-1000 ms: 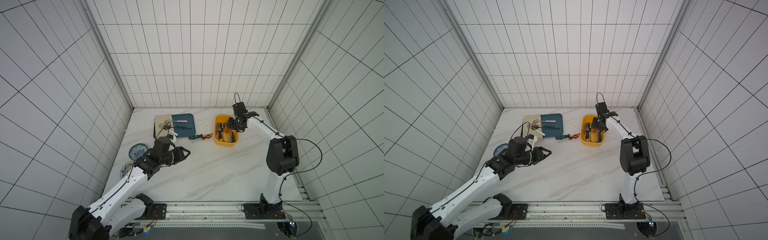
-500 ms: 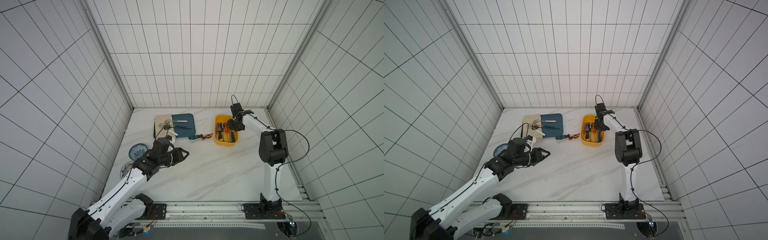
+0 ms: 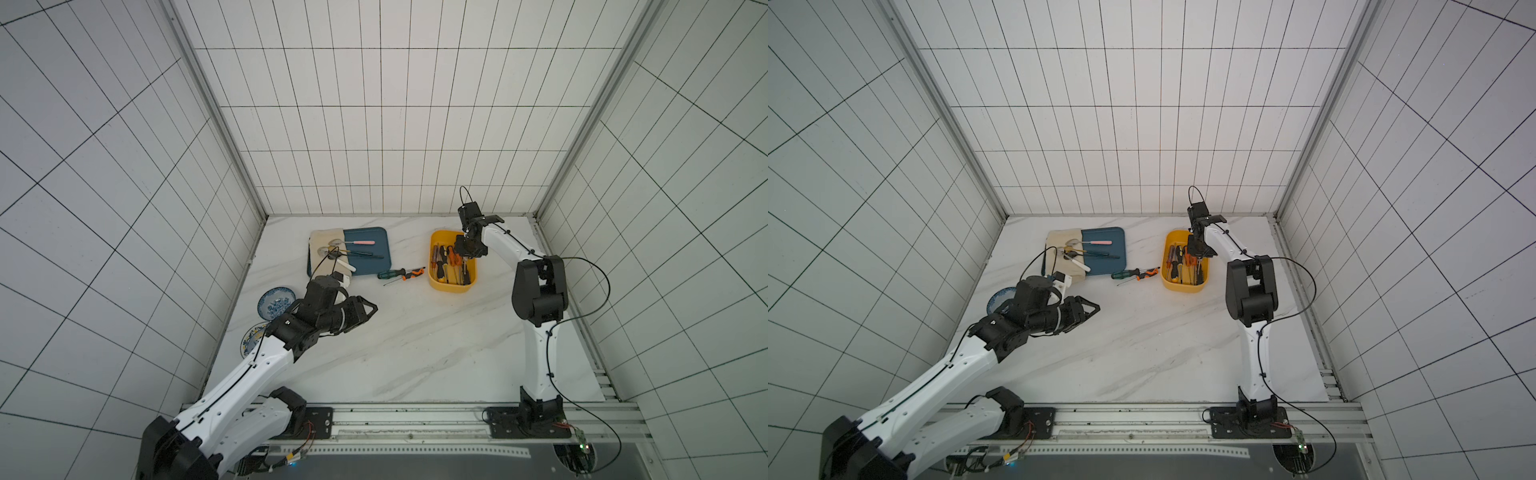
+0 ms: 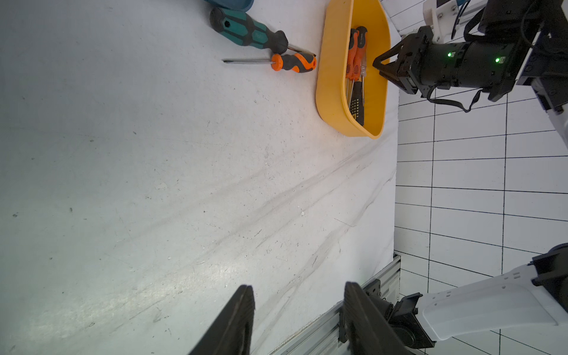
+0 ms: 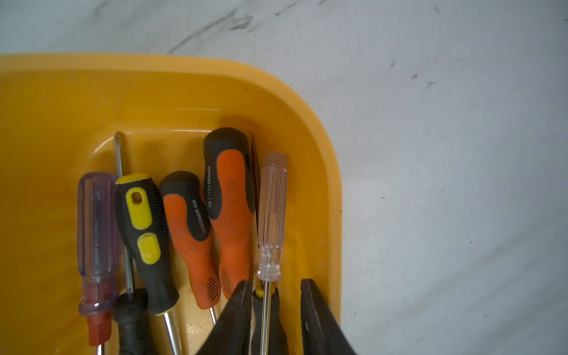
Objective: Put the screwdriver on the desktop into the storage box
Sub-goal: Place the screwdriver in the storage box, then pick up the screwdriver from the center of the board.
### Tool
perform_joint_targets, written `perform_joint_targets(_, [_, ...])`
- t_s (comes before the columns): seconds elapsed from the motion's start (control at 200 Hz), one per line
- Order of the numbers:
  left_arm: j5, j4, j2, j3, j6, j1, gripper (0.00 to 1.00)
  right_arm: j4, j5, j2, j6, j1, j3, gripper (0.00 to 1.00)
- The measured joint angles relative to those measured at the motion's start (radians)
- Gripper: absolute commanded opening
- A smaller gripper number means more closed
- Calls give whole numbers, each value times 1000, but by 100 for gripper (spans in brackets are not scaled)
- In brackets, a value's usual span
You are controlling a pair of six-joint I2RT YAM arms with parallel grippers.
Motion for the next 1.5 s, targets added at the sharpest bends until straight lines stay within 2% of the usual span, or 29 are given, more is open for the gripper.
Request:
perform_joint_targets(0.28, [0,0,1,0,0,0,51,-3,-12,-34,1,9,-14,32])
perform_joint_targets(0.61, [-15,-12,53,25,12,0,52,47,-51,-328,16,70,-206,32])
perform_joint_targets(0.934, [-8,-19,183,95,46,0,54,127,-99,-659,67,152,-532,33])
perform_joint_targets(1.204, [-1,-15,321,198,76,0,55,192,-162,-944,161,206,-874,34])
perform_joint_targets(1.499, [0,-11,520,325,128,0,56,200,-161,-1159,223,257,-1064,35])
